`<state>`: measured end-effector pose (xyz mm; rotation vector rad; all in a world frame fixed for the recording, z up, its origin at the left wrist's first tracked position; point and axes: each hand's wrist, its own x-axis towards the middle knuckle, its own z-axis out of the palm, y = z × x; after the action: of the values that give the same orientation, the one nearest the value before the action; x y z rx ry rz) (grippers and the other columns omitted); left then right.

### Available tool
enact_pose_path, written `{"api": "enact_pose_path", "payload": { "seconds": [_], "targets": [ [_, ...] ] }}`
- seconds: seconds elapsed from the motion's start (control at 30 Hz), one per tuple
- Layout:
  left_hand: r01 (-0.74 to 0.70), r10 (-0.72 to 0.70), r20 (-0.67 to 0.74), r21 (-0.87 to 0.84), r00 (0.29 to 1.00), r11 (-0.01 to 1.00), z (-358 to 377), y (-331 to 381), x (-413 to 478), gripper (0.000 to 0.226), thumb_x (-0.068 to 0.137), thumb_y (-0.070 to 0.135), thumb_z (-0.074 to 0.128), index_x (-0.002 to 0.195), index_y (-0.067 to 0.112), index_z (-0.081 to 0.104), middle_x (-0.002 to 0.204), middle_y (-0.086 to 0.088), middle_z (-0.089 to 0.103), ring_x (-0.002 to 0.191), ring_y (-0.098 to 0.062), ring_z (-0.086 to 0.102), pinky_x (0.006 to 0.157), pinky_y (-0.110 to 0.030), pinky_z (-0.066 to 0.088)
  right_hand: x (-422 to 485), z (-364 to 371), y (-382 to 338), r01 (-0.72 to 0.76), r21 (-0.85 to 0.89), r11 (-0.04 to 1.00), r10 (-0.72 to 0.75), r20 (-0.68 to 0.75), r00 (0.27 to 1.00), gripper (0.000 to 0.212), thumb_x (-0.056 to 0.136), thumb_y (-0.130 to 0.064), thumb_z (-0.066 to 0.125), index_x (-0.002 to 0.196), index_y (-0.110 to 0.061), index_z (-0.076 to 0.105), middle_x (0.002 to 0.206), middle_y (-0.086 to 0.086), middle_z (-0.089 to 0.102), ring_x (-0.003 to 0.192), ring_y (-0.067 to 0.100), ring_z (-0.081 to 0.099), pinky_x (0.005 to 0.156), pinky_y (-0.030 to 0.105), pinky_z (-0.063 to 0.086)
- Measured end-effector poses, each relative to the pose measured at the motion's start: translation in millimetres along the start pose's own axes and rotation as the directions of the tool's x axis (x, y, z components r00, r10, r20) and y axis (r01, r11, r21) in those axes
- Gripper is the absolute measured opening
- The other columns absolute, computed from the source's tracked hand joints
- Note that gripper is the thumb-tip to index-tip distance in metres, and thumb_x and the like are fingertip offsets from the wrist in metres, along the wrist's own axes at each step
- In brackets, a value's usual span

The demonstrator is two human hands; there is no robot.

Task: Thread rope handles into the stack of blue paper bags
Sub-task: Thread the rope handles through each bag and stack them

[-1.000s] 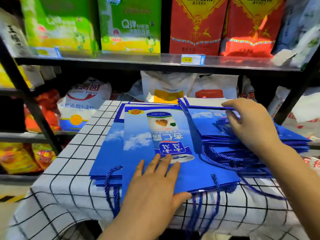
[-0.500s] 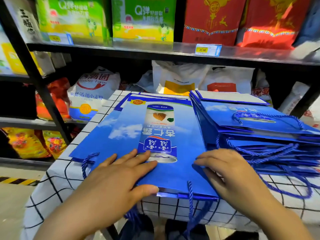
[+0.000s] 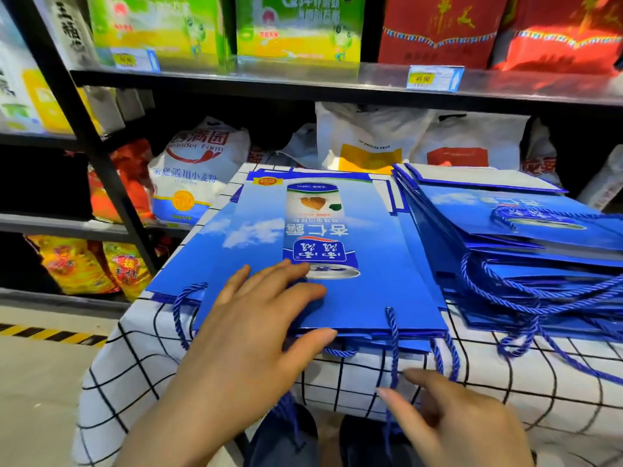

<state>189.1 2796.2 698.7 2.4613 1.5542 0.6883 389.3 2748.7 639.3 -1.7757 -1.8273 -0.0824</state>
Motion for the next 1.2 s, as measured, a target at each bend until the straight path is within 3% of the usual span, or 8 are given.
{"api": "enact_pose_path", "payload": {
  "seconds": [0.2,0.27,0.37,0.53,0.67,0.83,1.03,1.2],
  "targets": [
    [-0.222,0.142,-0.367,-0.188,0.919,0.957,23.0,19.8,-33.7,0.01,0.083,0.031,0.054,0.092,0.034,0.059,0.095,0.018,0.059,0.089,-0.002,0.056,0.081,-0.019,0.041,-0.5,7.9,-7.7,-0.035,0.104,0.994,0.025,0.096,0.995,0.025,0.07,-0.054,0.045,0.057,-0.036,0.058,0.038,-0.019,0.045,0.033,-0.001,0.043,0.04,0.014,0.034],
    [-0.159,0.082,-0.304,-0.239,0.949,0.958,32.2,26.3,-44.3,0.01,0.08,0.034,0.054,0.088,0.037,0.058,0.081,0.018,0.058,0.074,0.006,0.053,0.07,-0.011,0.042,3.4,0.8,-13.4,-0.153,0.352,0.923,0.096,0.173,0.98,0.02,0.072,-0.048,0.059,0.058,-0.035,0.054,0.039,-0.011,0.042,0.038,0.002,0.04,0.043,0.012,0.034],
    [0.207,-0.231,-0.014,-0.394,0.973,0.895,41.6,35.1,-48.6,0.034,0.064,0.067,0.042,0.097,0.061,0.046,0.079,0.028,0.058,0.069,0.009,0.055,0.061,-0.003,0.038,13.4,-16.2,-27.6,-0.401,0.73,0.554,0.174,0.369,0.913,0.027,0.071,-0.026,0.073,0.05,-0.02,0.059,0.044,0.011,0.051,0.036,0.009,0.043,0.041,0.015,0.036],
    [0.28,-0.198,0.214,-0.484,0.957,0.829,53.1,30.4,-49.1,0.04,0.053,0.075,0.034,0.087,0.061,0.047,0.067,0.029,0.053,0.062,0.005,0.05,0.06,-0.009,0.035,33.2,-32.2,-41.8,-0.408,0.879,0.247,0.138,0.384,0.913,0.046,0.049,-0.039,0.084,0.063,-0.001,0.062,0.046,0.012,0.058,0.031,0.014,0.045,0.034,0.014,0.034],
    [0.383,-0.321,0.231,-0.721,0.919,0.578,29.3,29.8,-34.5,0.033,0.068,0.06,0.067,0.073,0.028,0.064,0.046,0.006,0.051,0.043,-0.003,0.043,0.049,-0.015,0.035,38.7,-34.4,-42.5,-0.401,0.866,0.298,0.062,0.402,0.914,0.028,0.049,-0.039,0.075,0.069,-0.02,0.072,0.047,0.009,0.058,0.032,0.01,0.042,0.034,0.014,0.033],
    [0.207,-0.316,0.09,-0.91,0.944,0.359,-7.1,24.6,-7.8,0.025,0.073,0.037,0.062,0.064,0.015,0.069,0.04,0.002,0.046,0.033,-0.007,0.036,0.038,-0.012,0.031,27.7,-23.7,-50.2,-0.411,0.739,0.535,-0.206,0.585,0.784,0.026,0.053,-0.047,0.071,0.079,-0.042,0.071,0.05,-0.005,0.05,0.048,0.005,0.04,0.047,0.015,0.032],
    [0.131,-0.323,0.038,-0.953,0.946,0.272,-26.3,20.3,13.3,0.02,0.068,0.034,0.062,0.064,0.017,0.072,0.042,0.002,0.049,0.033,-0.007,0.037,0.038,-0.012,0.032,41.5,-23.5,-62.3,-0.265,0.72,0.641,-0.235,0.513,0.826,0.018,0.075,-0.021,0.072,0.06,-0.031,0.068,0.045,-0.009,0.053,0.042,0.001,0.043,0.048,0.011,0.033],
    [0.124,-0.359,0.024,-0.958,0.933,0.258,-32.9,13.7,19.1,0.023,0.068,0.032,0.056,0.06,0.018,0.071,0.044,0.002,0.051,0.034,-0.006,0.039,0.038,-0.013,0.033,60.6,-26.7,-73.4,-0.184,0.672,0.717,-0.188,0.442,0.877,0.017,0.069,-0.034,0.07,0.071,-0.019,0.062,0.054,0.001,0.057,0.039,0.009,0.049,0.051,0.026,0.043]
  ]
}}
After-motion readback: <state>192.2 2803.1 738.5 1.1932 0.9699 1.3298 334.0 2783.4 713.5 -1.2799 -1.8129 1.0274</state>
